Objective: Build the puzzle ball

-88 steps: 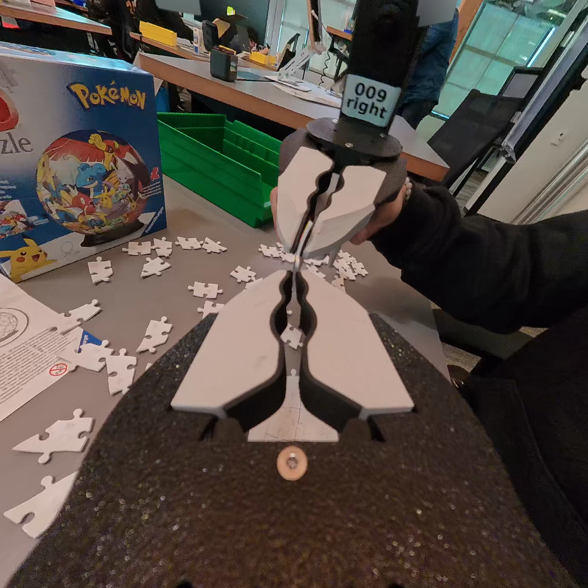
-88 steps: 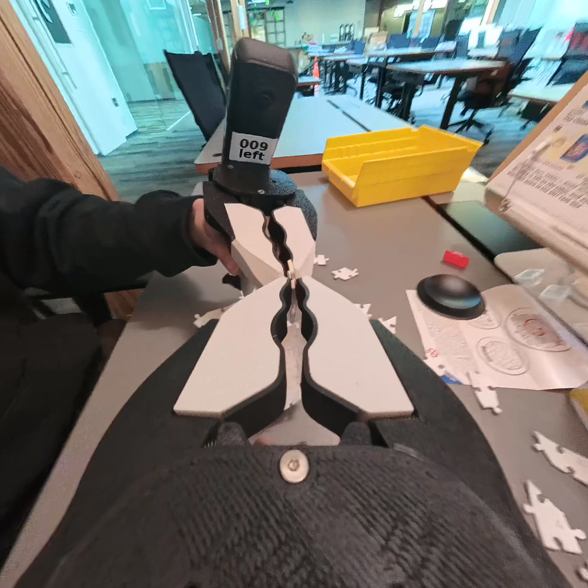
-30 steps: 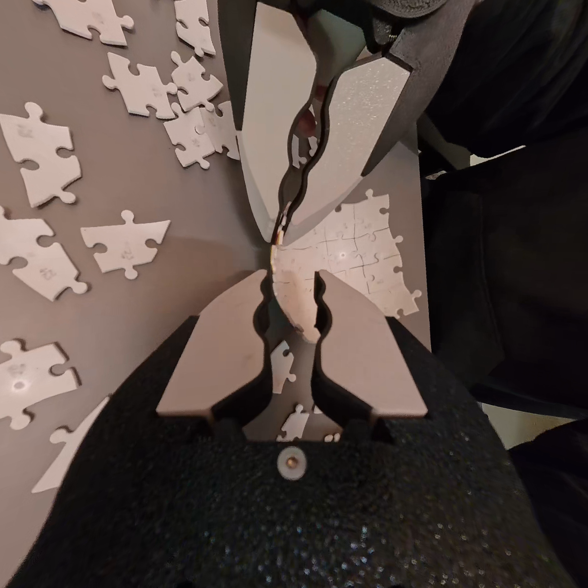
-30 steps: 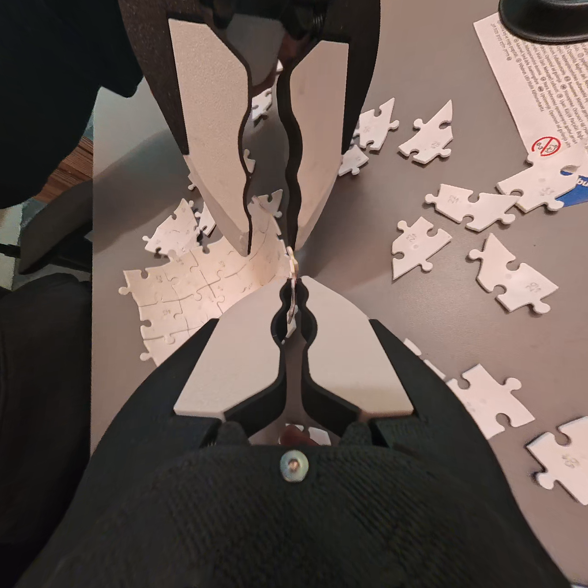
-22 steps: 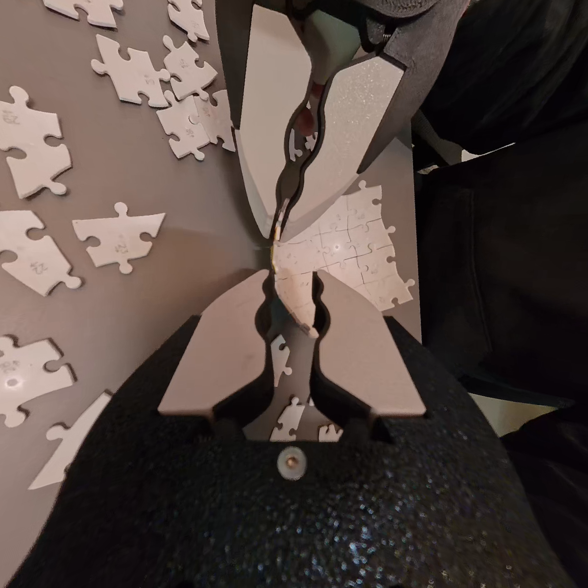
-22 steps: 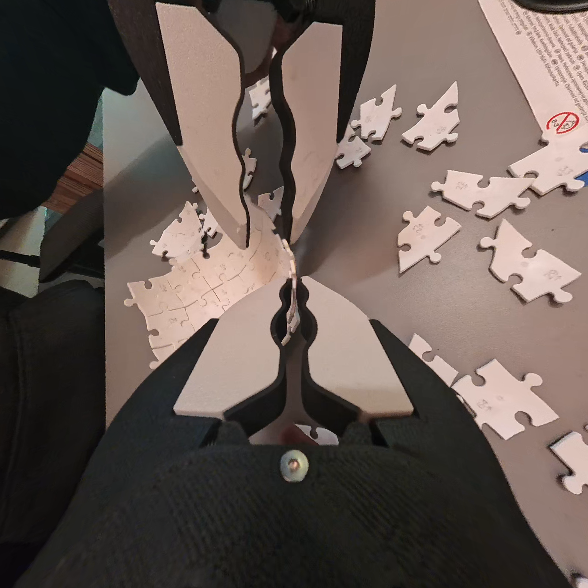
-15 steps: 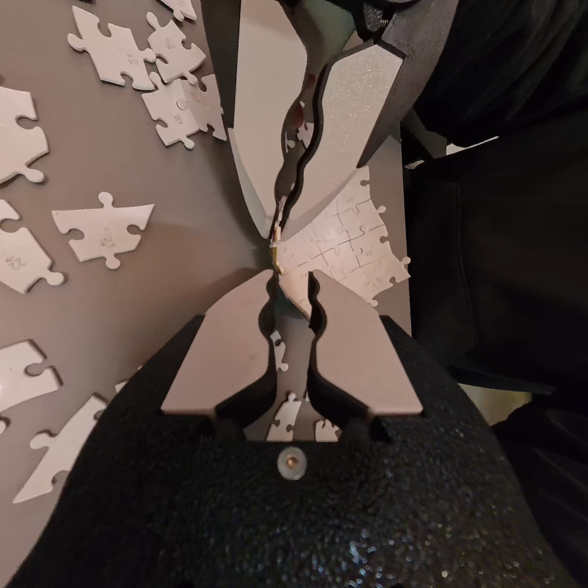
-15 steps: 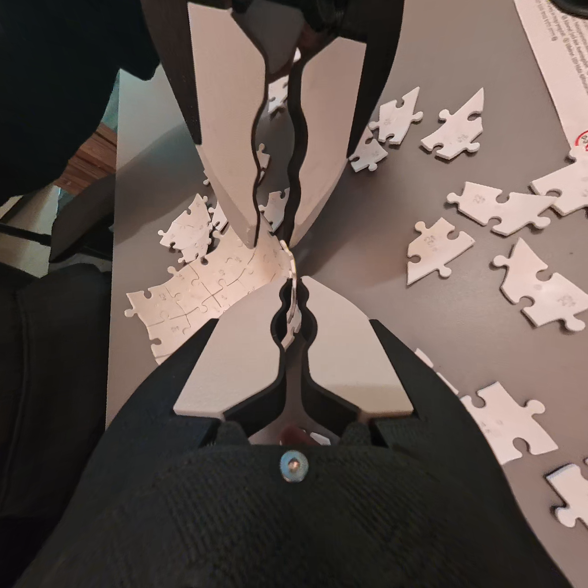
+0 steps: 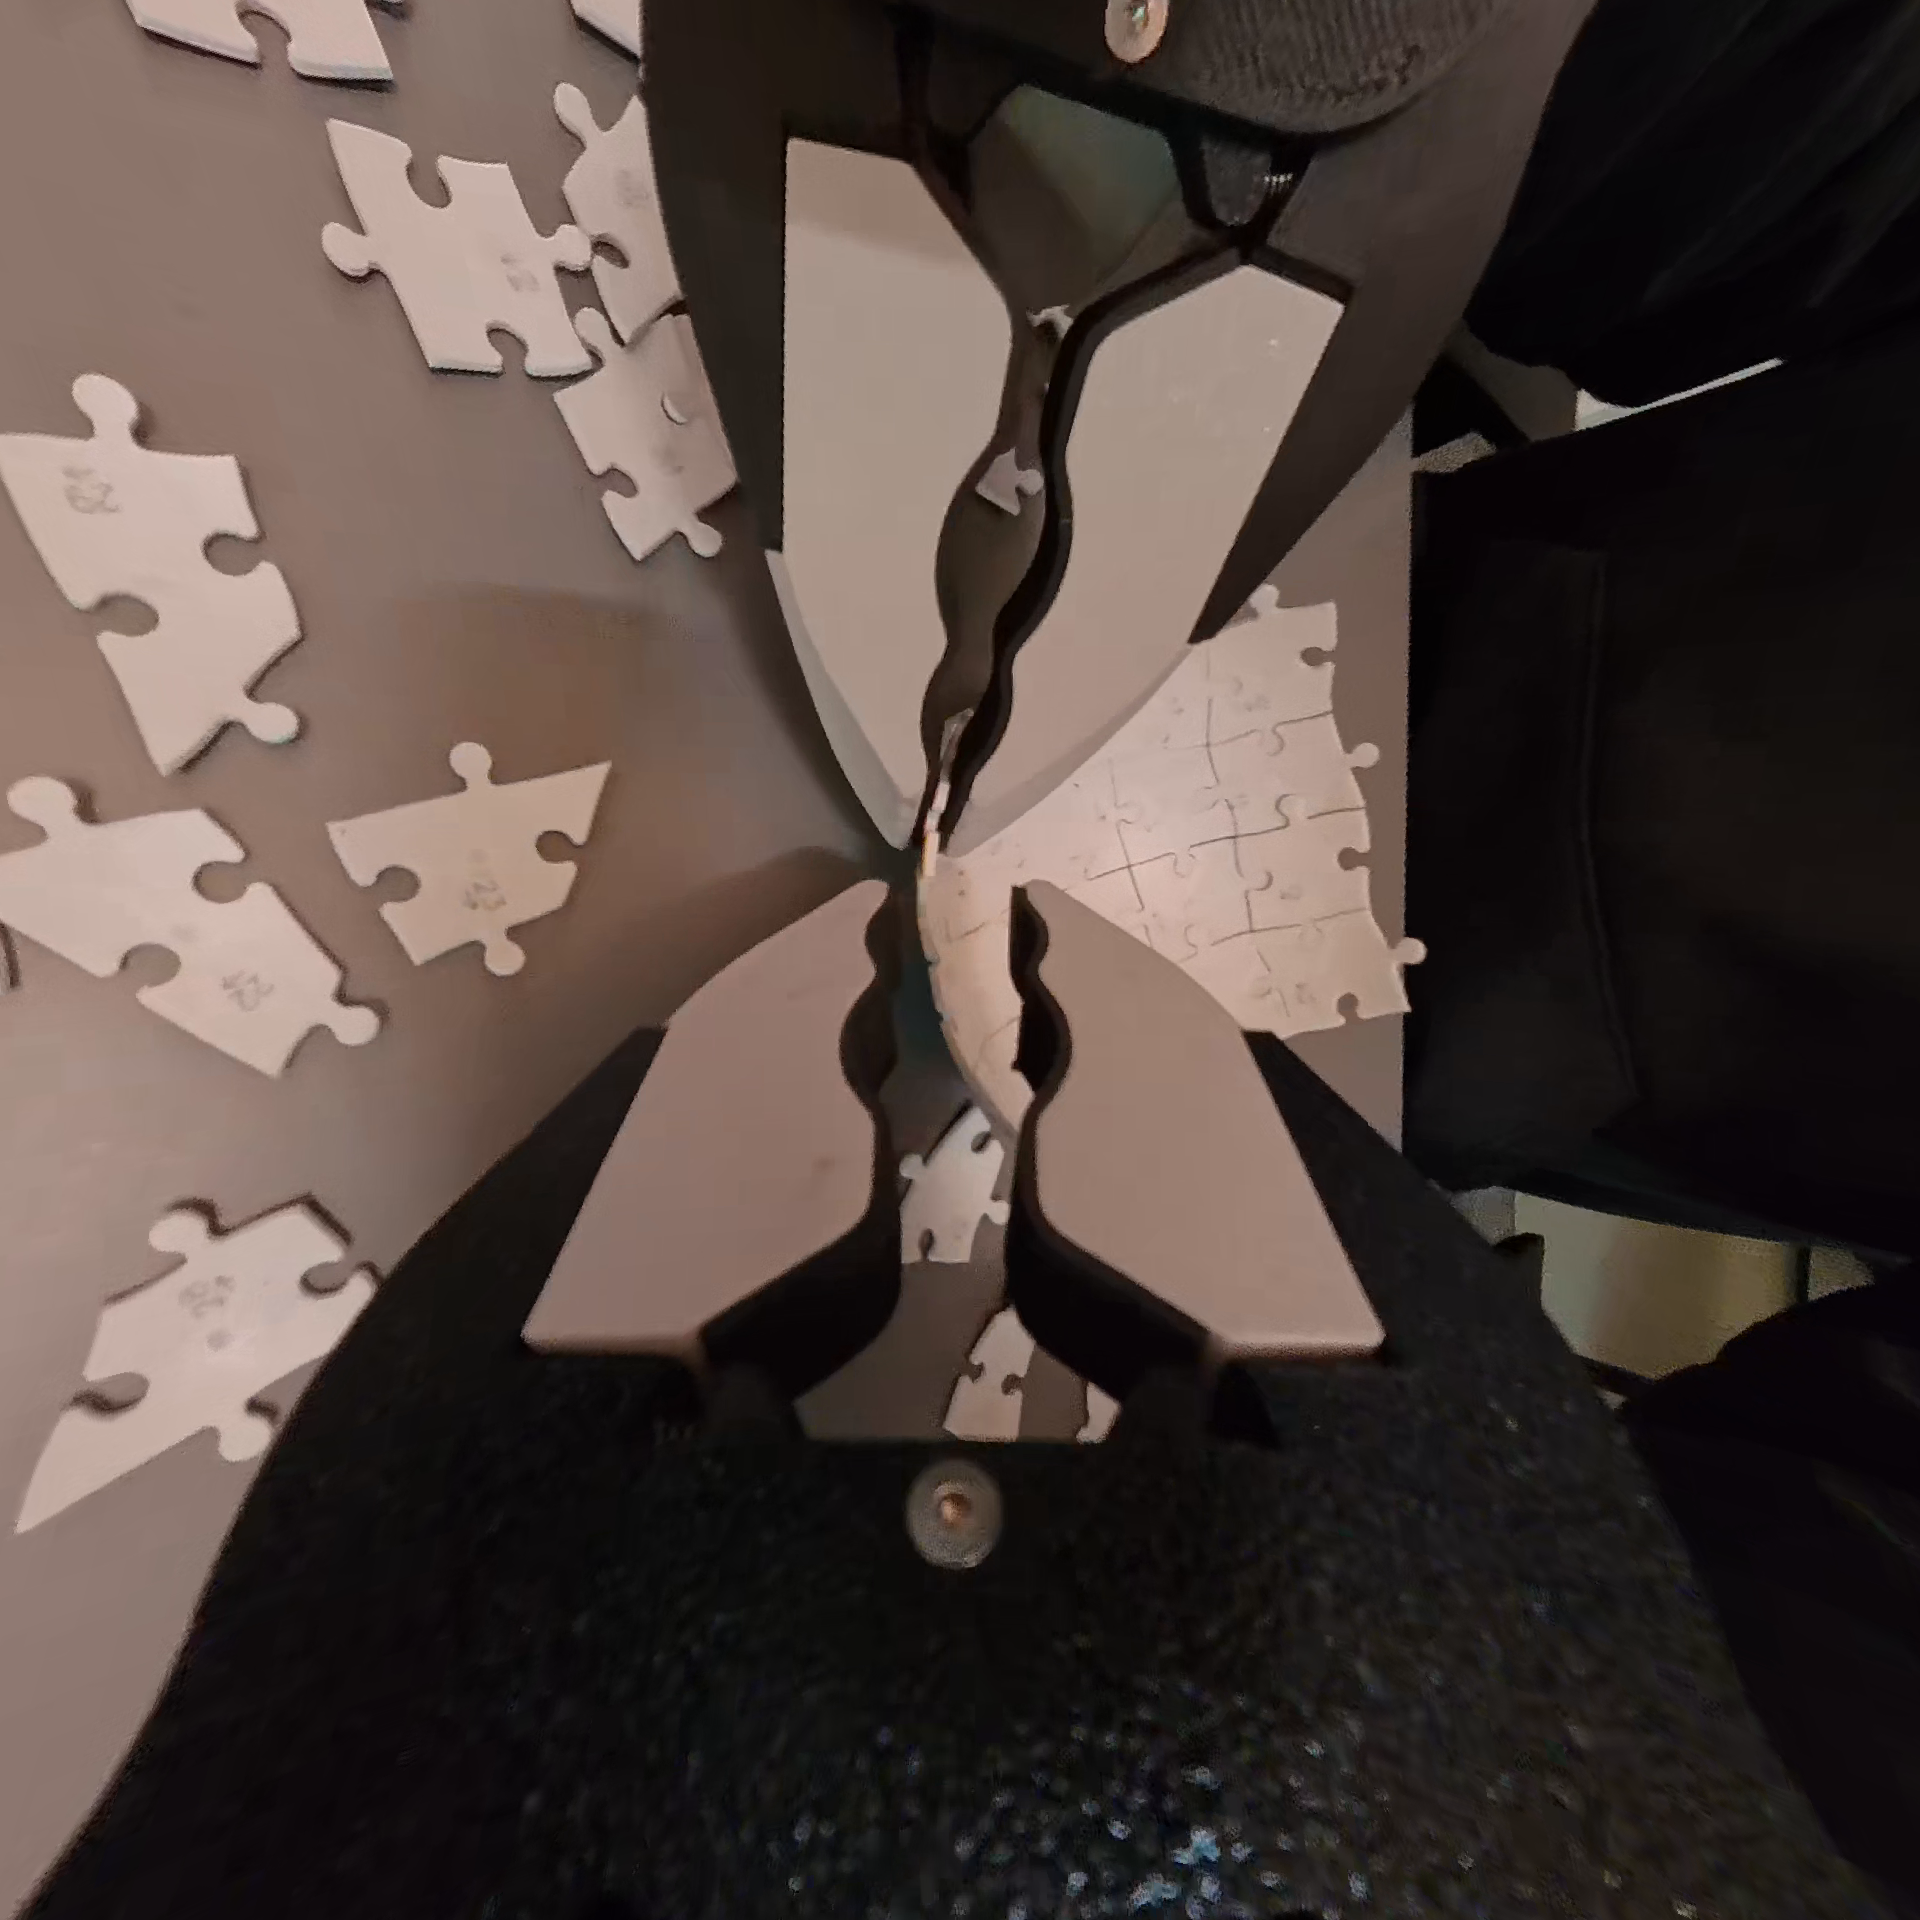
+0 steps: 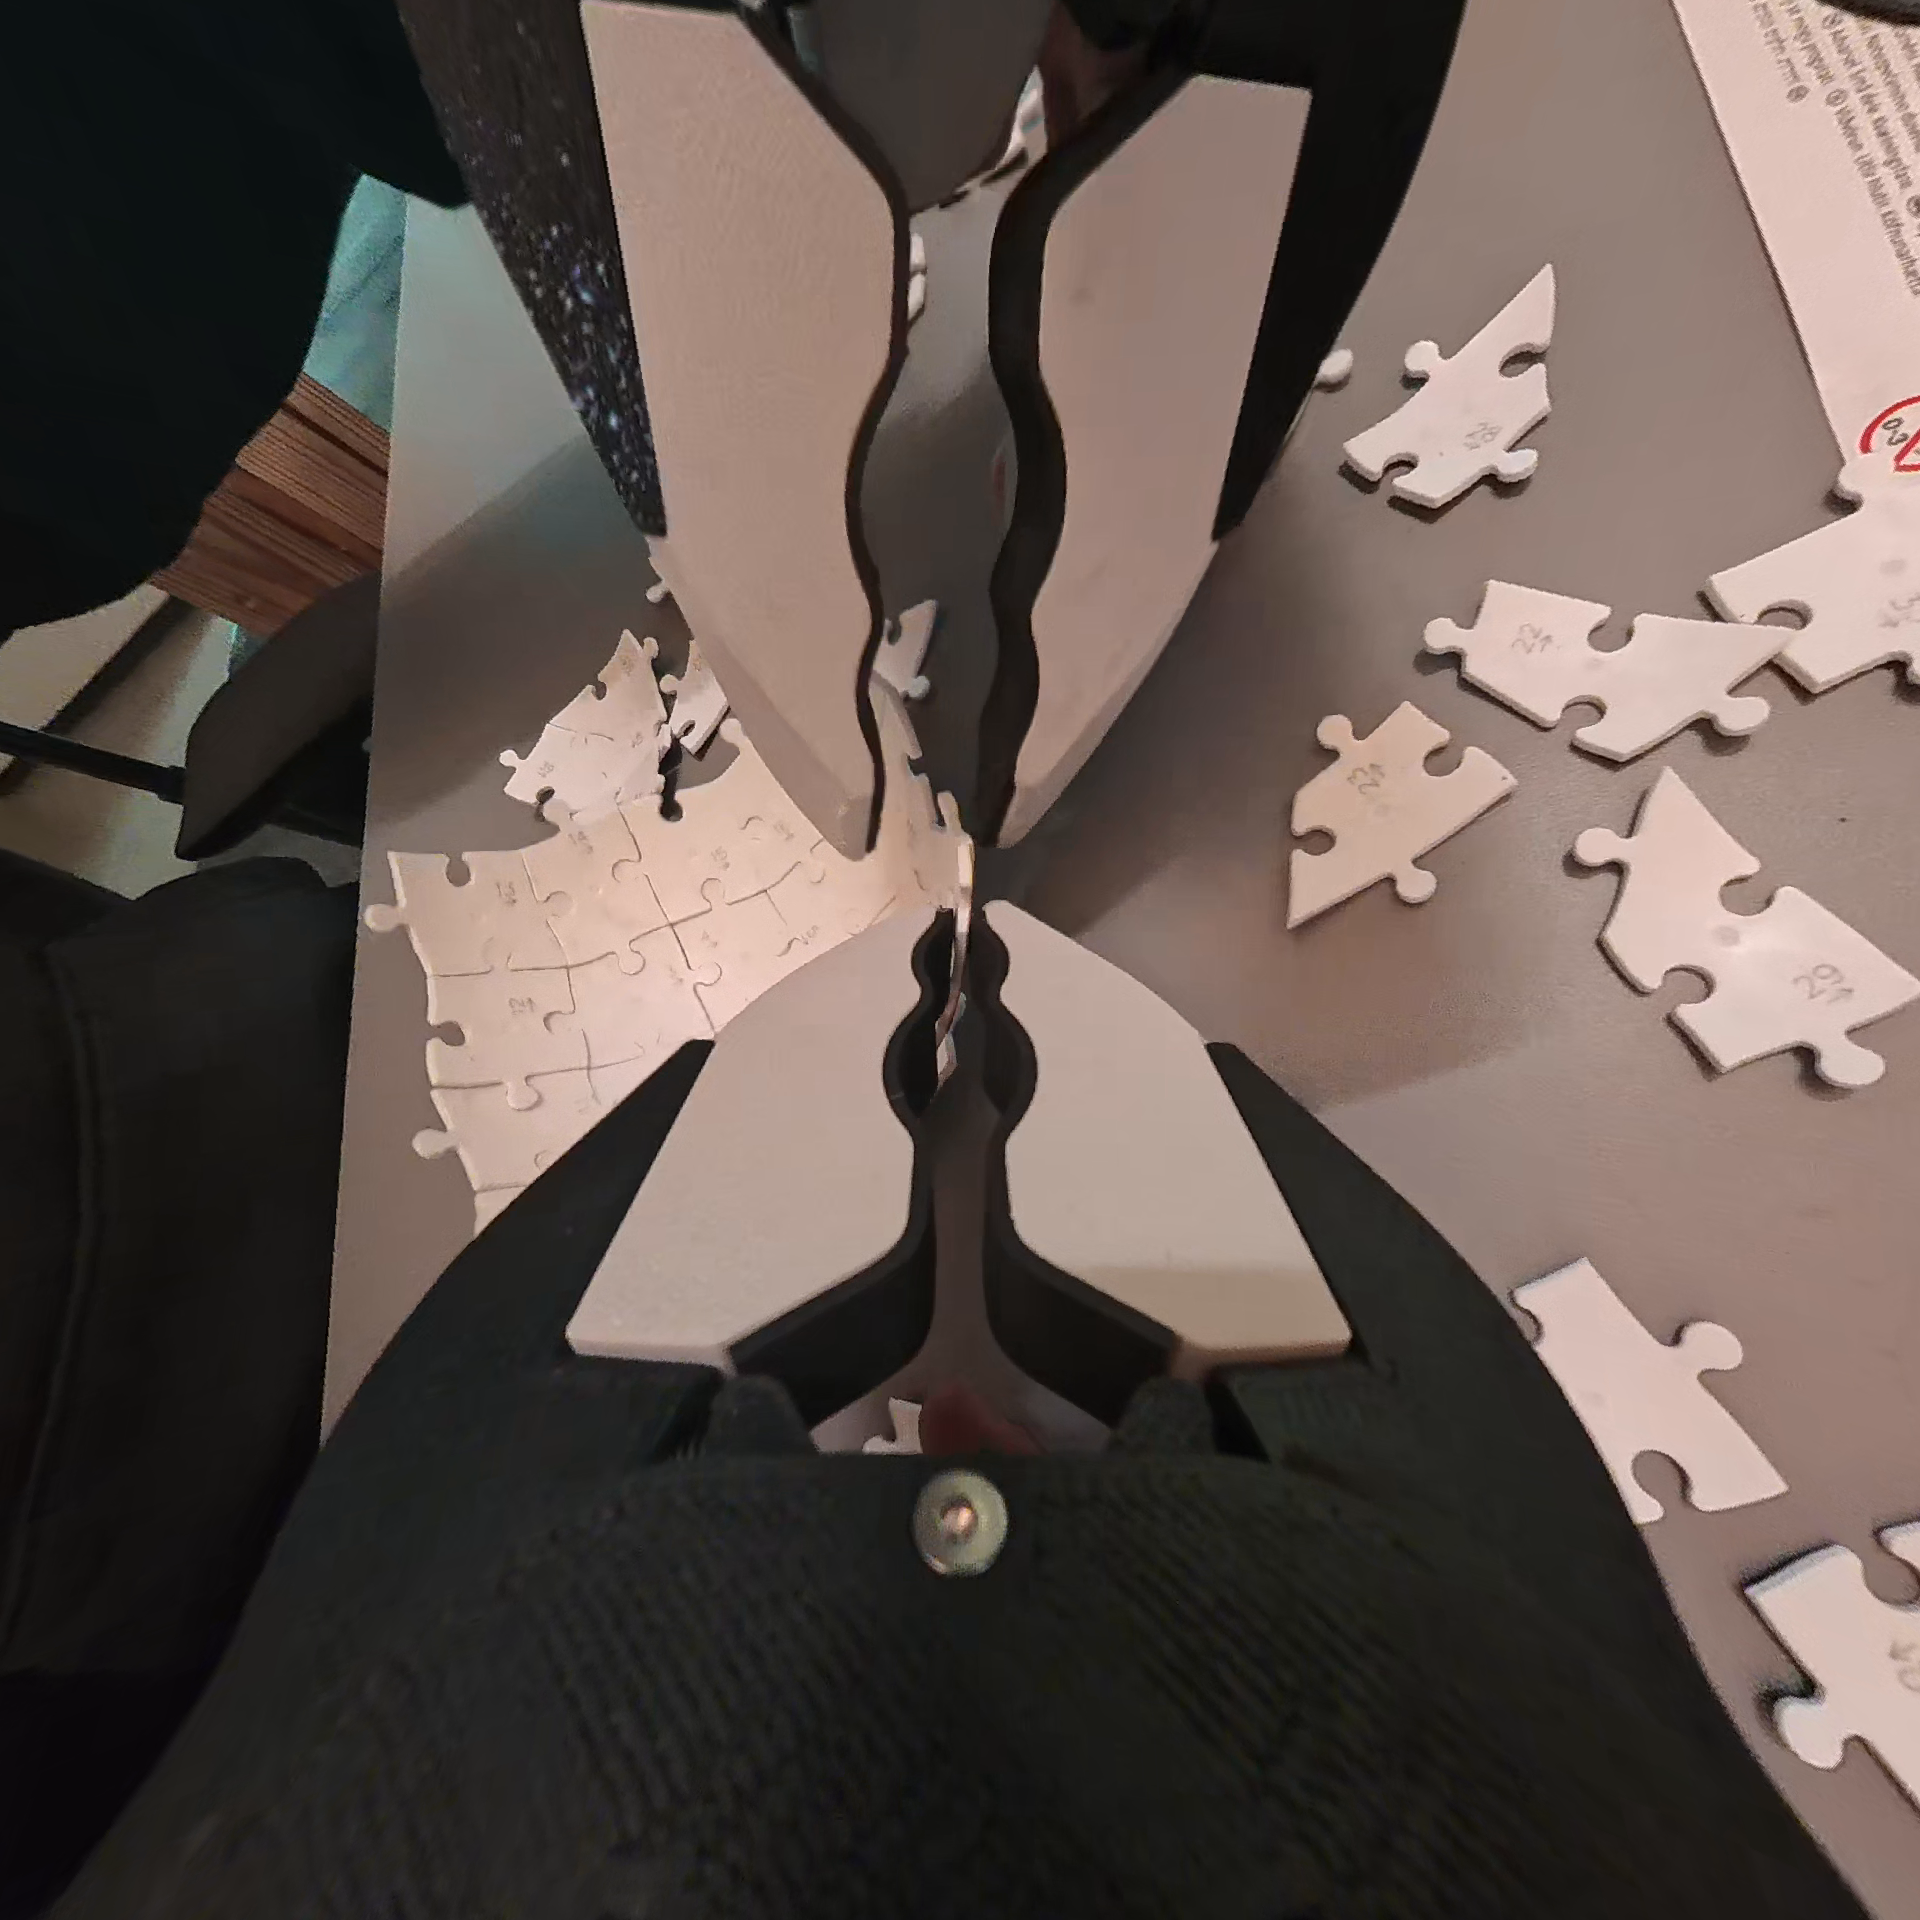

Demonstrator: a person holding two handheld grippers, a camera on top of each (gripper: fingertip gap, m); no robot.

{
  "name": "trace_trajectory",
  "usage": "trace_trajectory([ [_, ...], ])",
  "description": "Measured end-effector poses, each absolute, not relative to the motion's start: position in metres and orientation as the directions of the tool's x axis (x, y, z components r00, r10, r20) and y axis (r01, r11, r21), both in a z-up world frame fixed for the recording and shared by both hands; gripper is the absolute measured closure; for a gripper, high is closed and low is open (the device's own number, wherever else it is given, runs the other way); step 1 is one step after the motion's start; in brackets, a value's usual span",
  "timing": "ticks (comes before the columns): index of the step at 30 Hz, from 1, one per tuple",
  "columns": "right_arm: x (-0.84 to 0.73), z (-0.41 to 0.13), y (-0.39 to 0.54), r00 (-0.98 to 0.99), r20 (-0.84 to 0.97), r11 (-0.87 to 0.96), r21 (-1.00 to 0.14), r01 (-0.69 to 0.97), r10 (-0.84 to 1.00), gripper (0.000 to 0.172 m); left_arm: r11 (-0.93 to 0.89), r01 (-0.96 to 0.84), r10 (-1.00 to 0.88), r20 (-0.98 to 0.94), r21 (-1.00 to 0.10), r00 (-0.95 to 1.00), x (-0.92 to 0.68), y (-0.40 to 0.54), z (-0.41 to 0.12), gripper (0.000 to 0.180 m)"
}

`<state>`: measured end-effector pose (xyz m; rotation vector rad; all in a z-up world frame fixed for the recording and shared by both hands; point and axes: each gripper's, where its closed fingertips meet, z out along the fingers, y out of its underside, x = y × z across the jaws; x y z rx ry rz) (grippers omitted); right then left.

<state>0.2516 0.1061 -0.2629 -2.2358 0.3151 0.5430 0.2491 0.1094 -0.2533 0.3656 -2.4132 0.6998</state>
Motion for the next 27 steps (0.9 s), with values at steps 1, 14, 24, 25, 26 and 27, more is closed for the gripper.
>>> trace_trajectory([
  [1,0.252,-0.263,0.106,0.875,-0.481,-0.651,-0.650,-0.393,-0.049,0.169,0.834,-0.395,-0.095,0.605,-0.385,-0.790,0.249,0.109,-0.255,0.163],
  [14,0.254,-0.266,0.106,0.868,-0.496,-0.648,-0.649,-0.399,-0.038,0.162,0.901,-0.292,-0.061,0.574,-0.319,-0.817,0.244,0.105,-0.273,0.177],
  [24,0.249,-0.265,0.095,0.845,-0.531,-0.674,-0.603,-0.426,-0.059,0.161,0.901,-0.302,-0.074,0.575,-0.313,-0.815,0.244,0.107,-0.273,0.178],
  [25,0.248,-0.266,0.096,0.842,-0.535,-0.678,-0.596,-0.430,-0.064,0.162,0.901,-0.302,-0.075,0.575,-0.310,-0.814,0.244,0.107,-0.273,0.178],
  [26,0.247,-0.267,0.096,0.838,-0.541,-0.684,-0.587,-0.433,-0.066,0.162,0.901,-0.302,-0.074,0.577,-0.310,-0.814,0.244,0.106,-0.272,0.178],
  [27,0.246,-0.269,0.097,0.833,-0.549,-0.691,-0.577,-0.435,-0.067,0.162,0.901,-0.301,-0.072,0.577,-0.312,-0.813,0.244,0.106,-0.272,0.178],
])
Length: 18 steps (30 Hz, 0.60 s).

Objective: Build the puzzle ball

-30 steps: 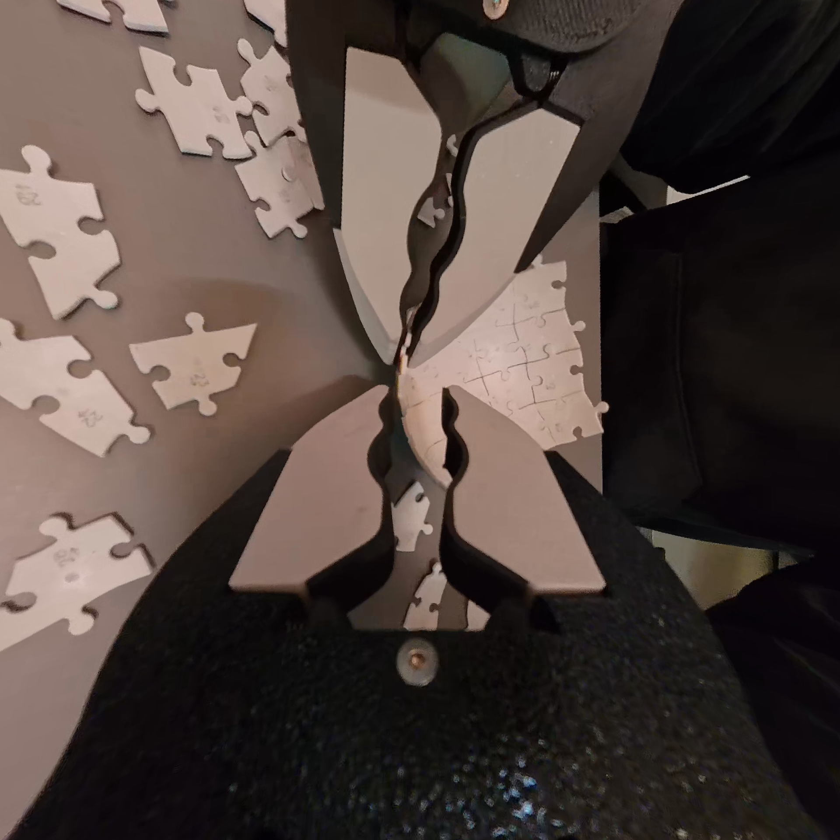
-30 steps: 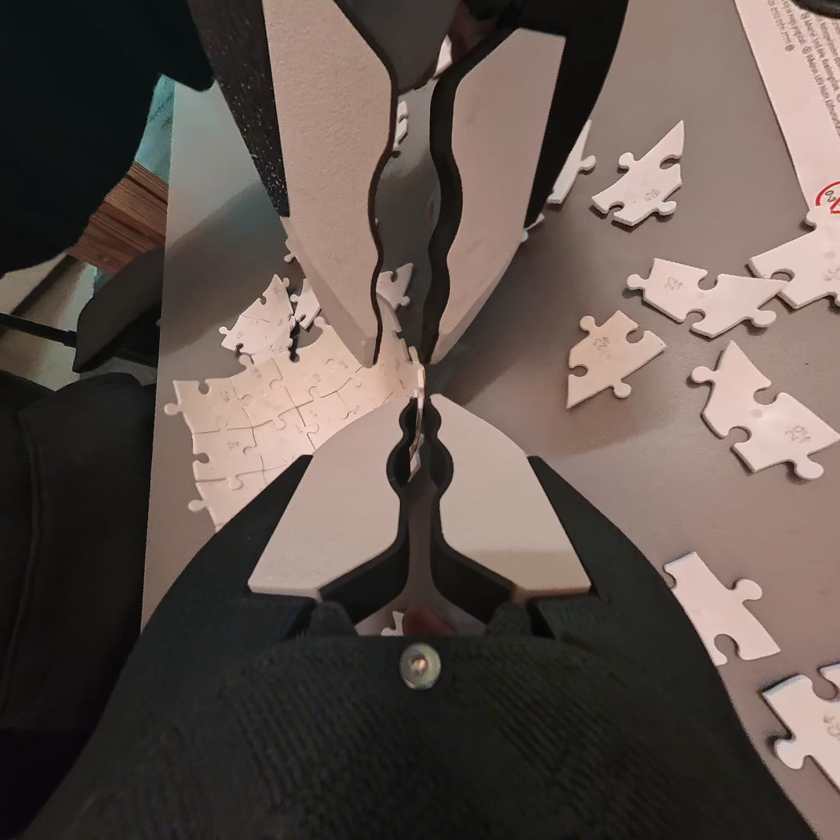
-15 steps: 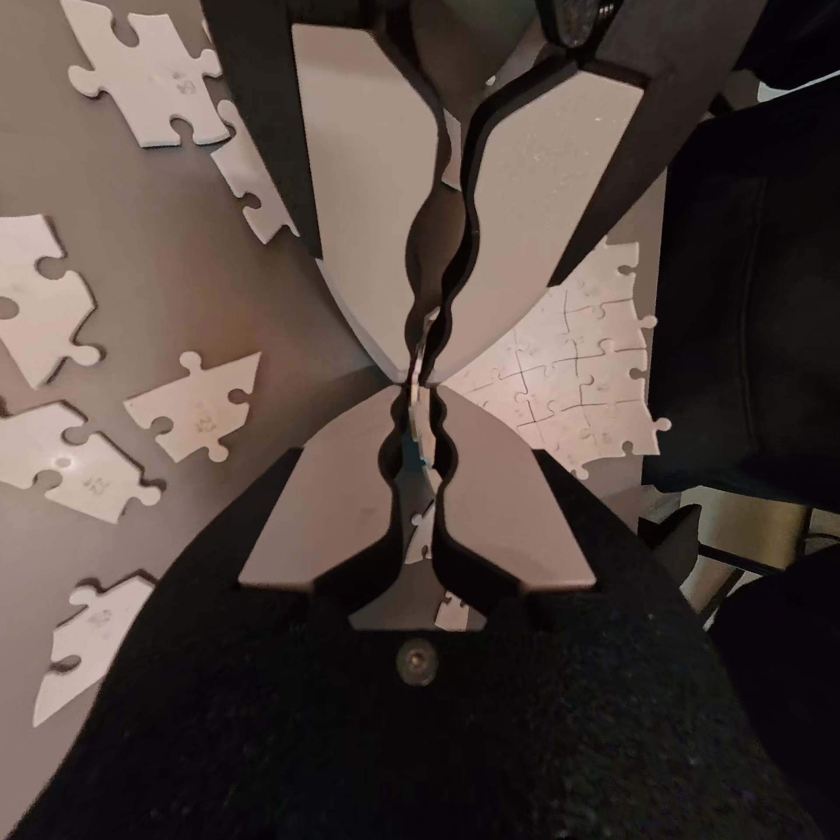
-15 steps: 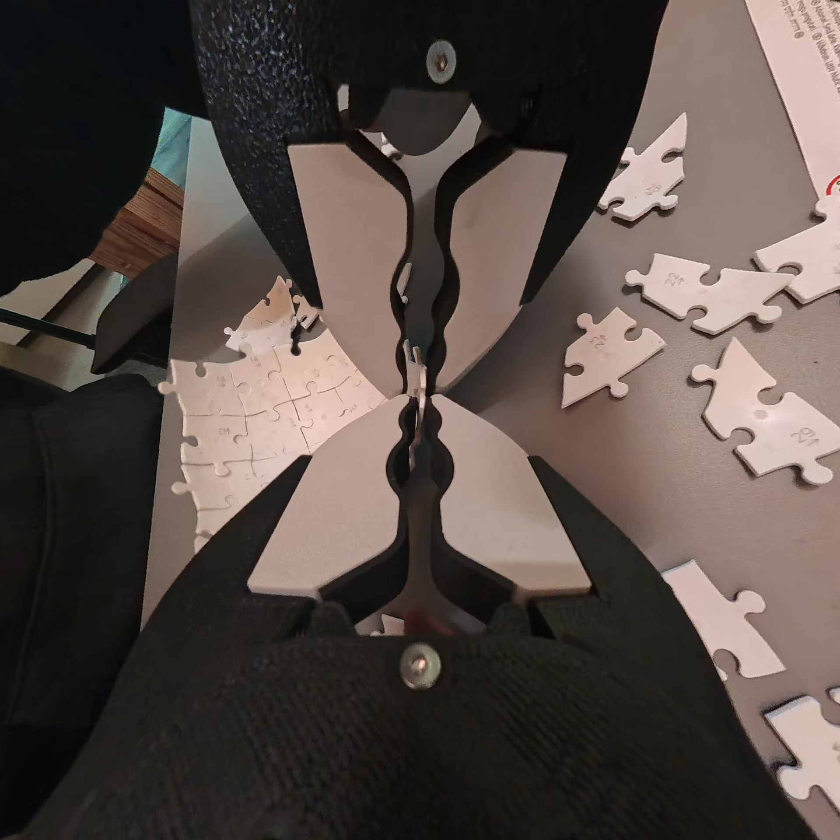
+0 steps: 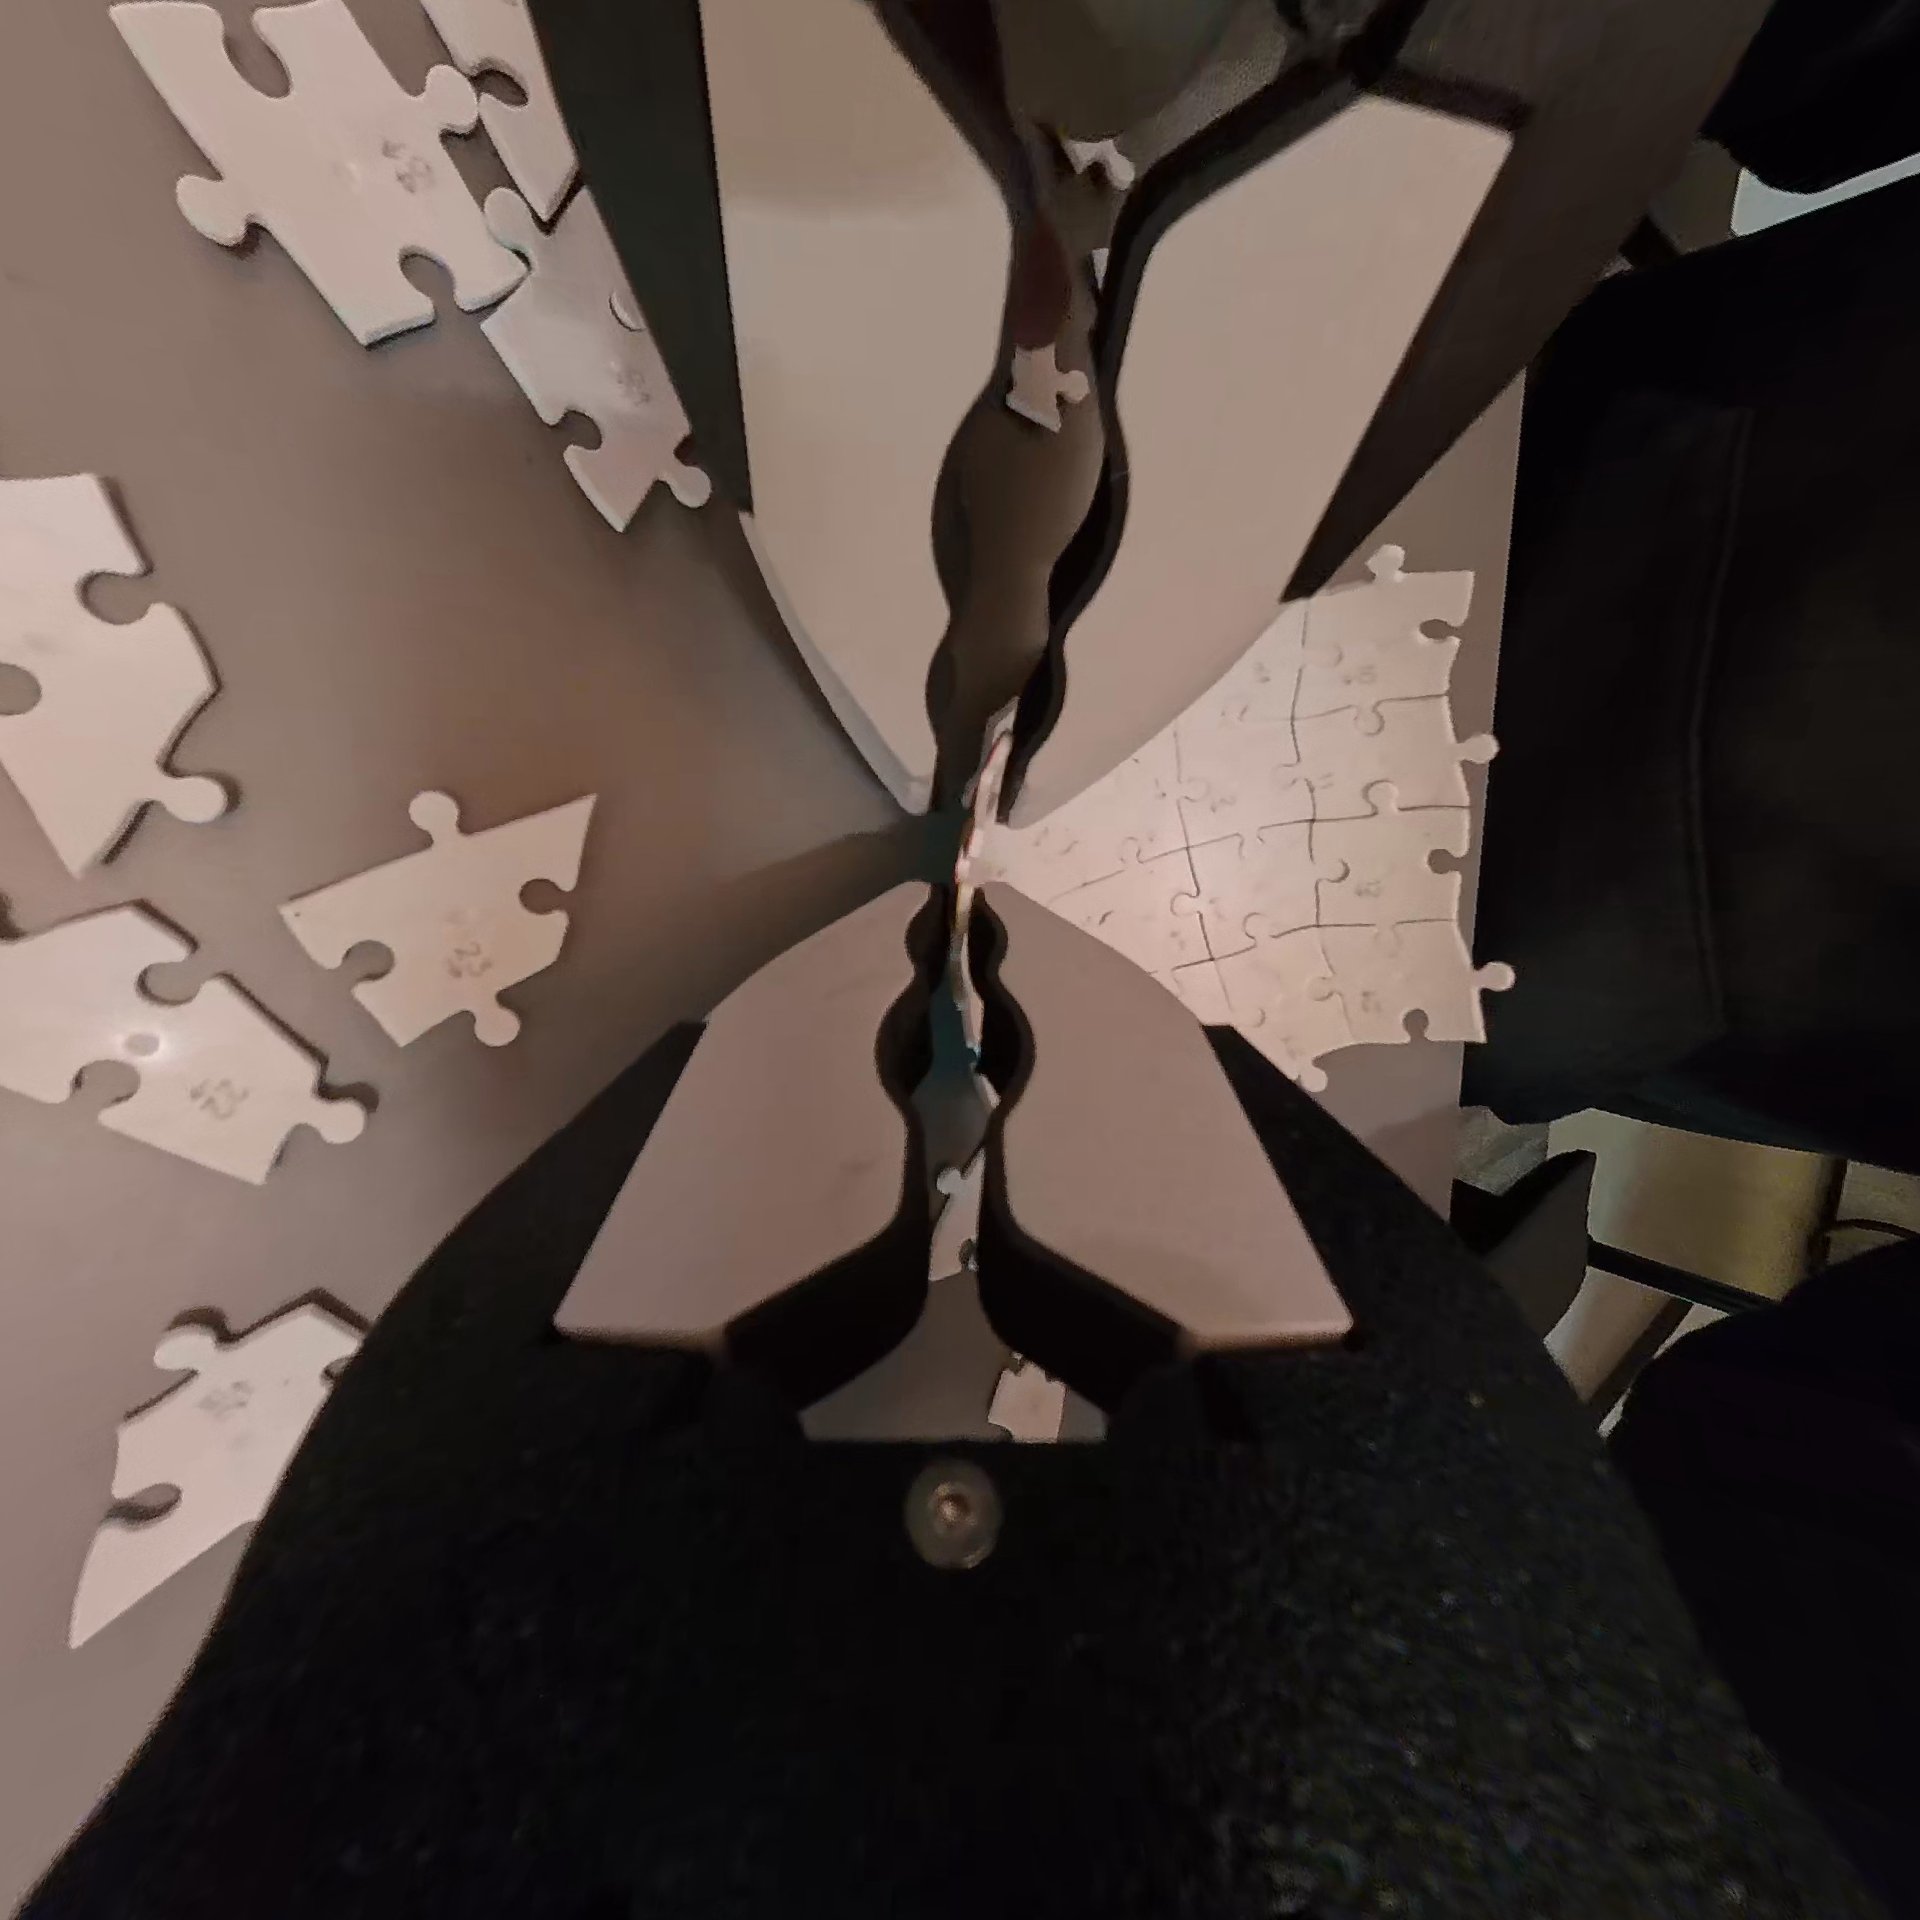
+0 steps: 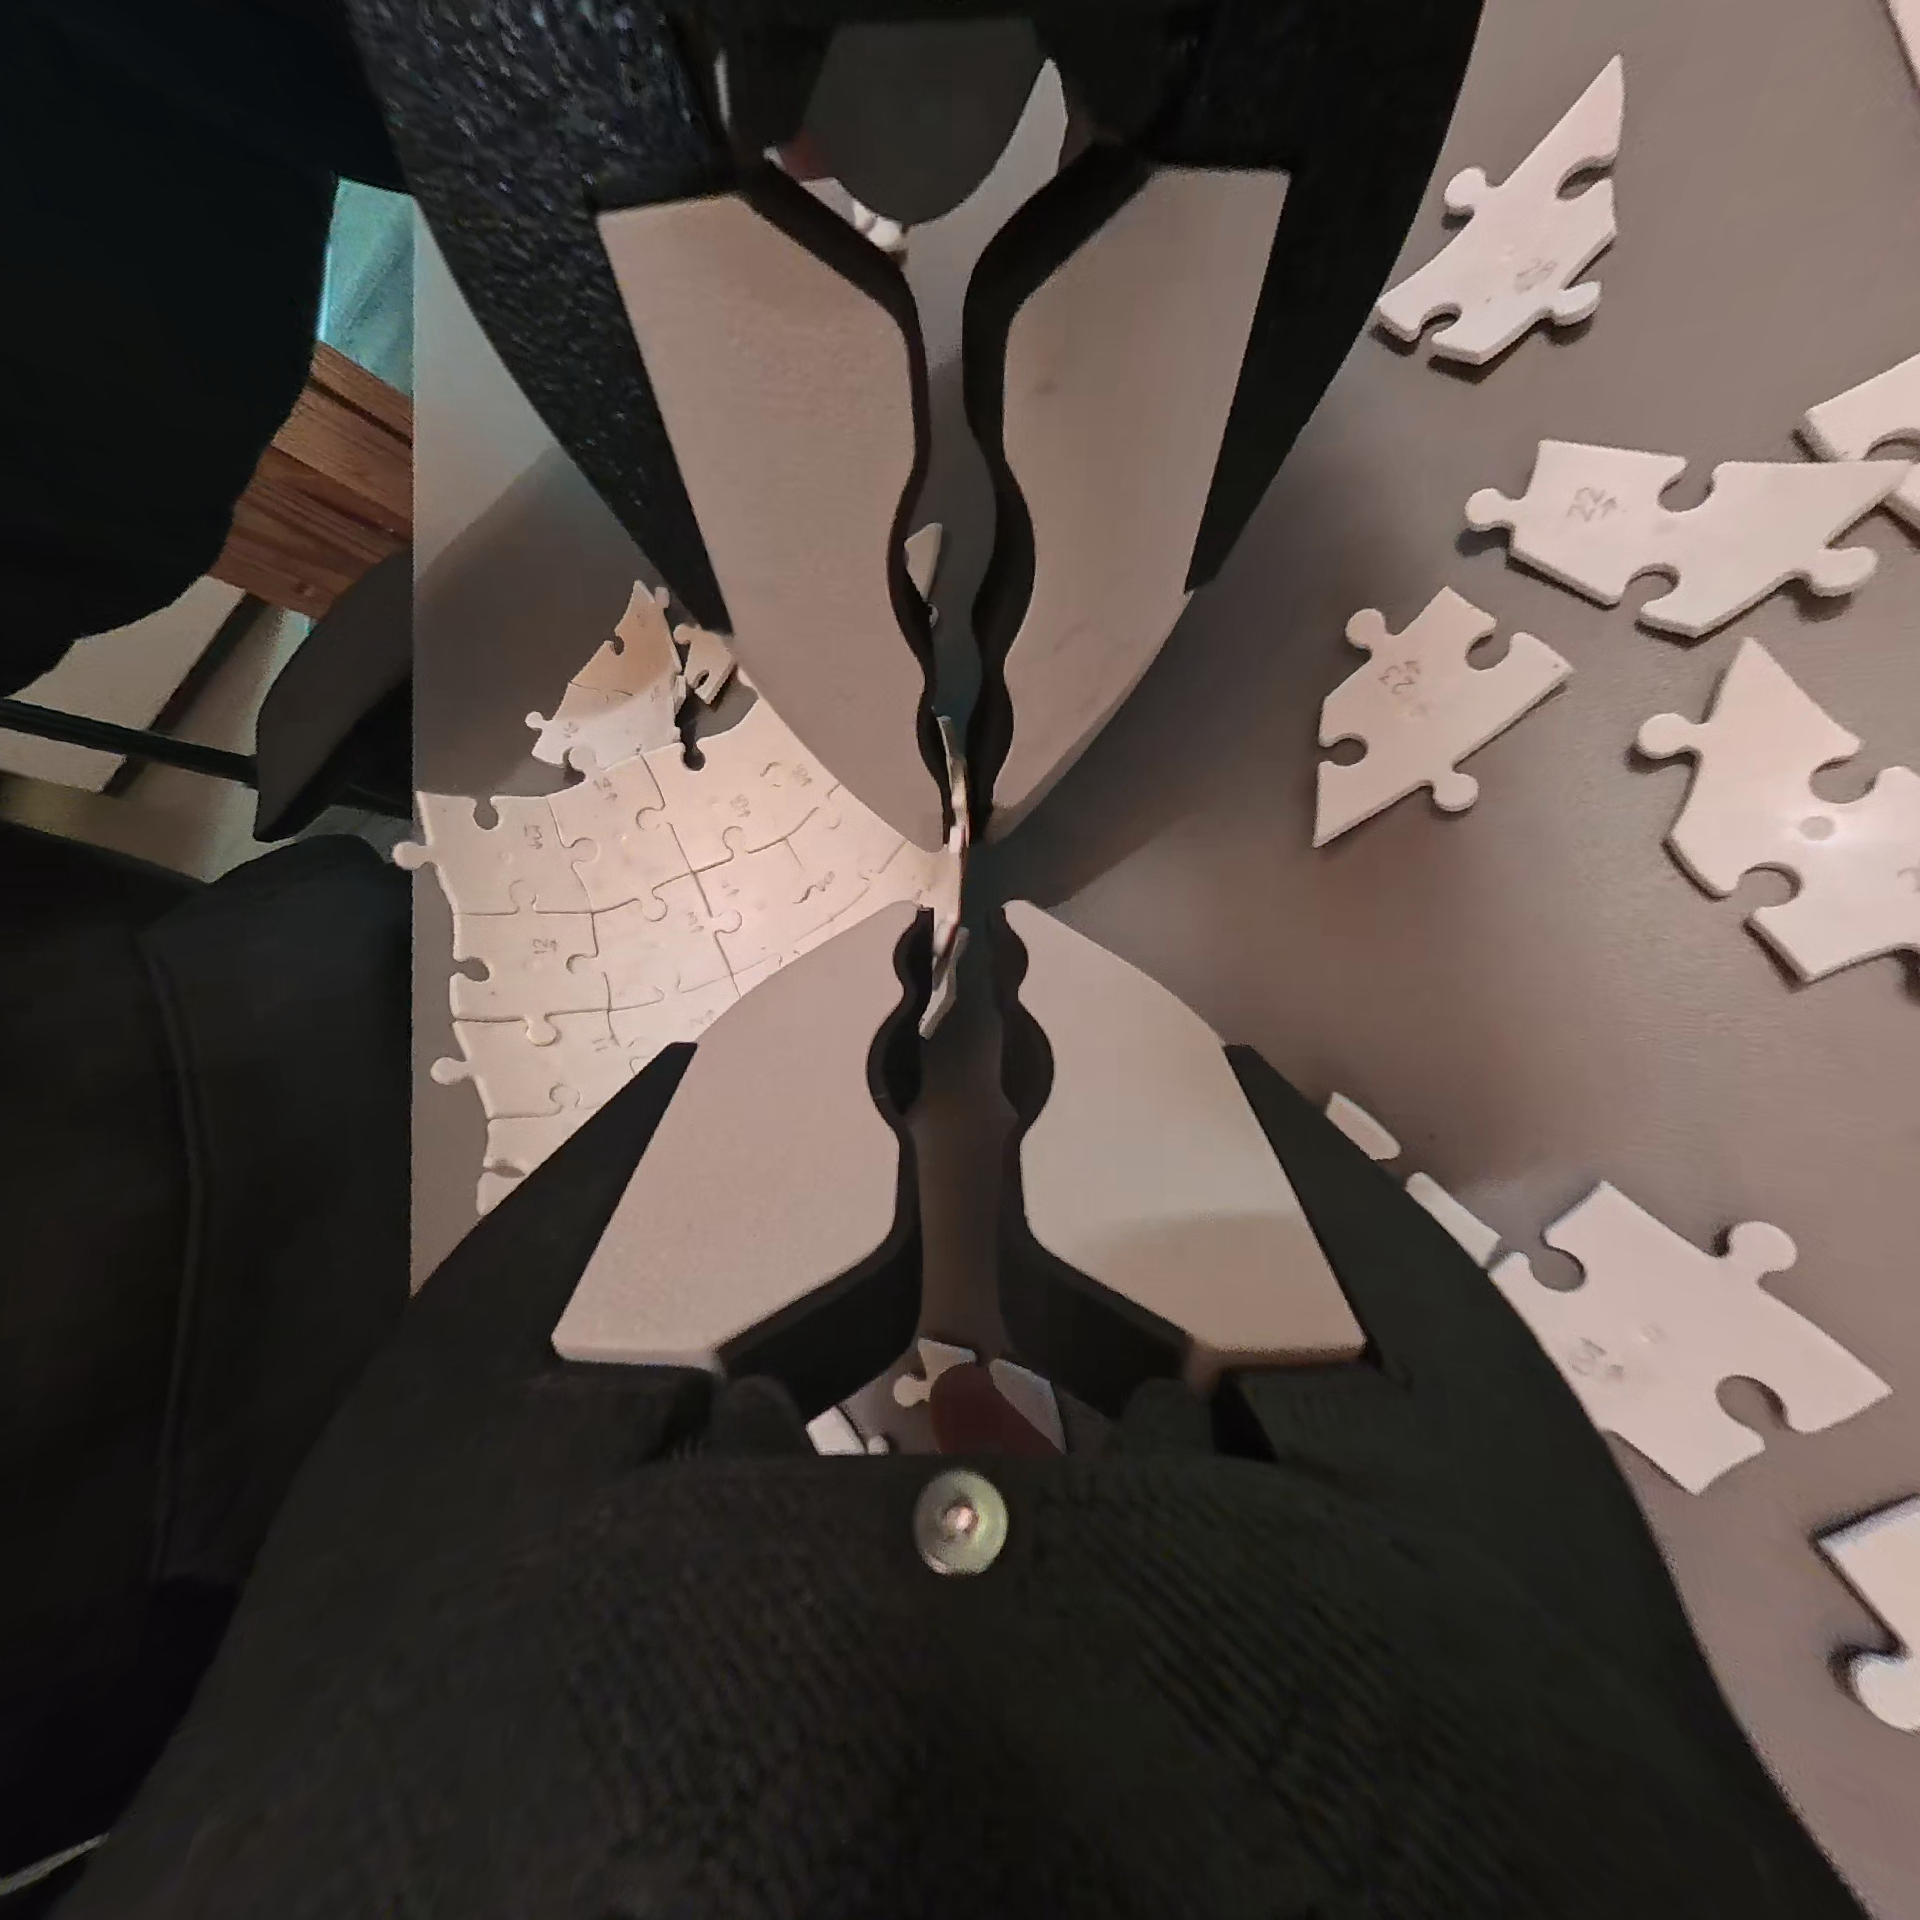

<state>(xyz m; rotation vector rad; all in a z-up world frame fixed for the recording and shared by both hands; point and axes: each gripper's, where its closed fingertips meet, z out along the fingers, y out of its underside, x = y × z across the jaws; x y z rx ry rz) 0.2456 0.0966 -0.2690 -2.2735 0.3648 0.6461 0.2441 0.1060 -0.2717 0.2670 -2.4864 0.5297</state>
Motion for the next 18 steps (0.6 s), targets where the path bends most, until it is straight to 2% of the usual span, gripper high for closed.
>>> trace_trajectory([
  [8,0.240,-0.272,0.102,0.798,-0.599,-0.703,-0.541,-0.463,-0.065,0.168,0.903,-0.298,-0.069,0.579,-0.310,-0.812,0.242,0.107,-0.271,0.178],
  [14,0.235,-0.269,0.104,0.742,-0.664,-0.690,-0.493,-0.531,-0.097,0.156,0.894,-0.301,-0.059,0.579,-0.332,-0.813,0.241,0.105,-0.268,0.179],
  [18,0.231,-0.275,0.100,0.720,-0.682,-0.714,-0.441,-0.544,-0.128,0.158,0.891,-0.302,-0.058,0.574,-0.340,-0.817,0.241,0.105,-0.268,0.179],
])
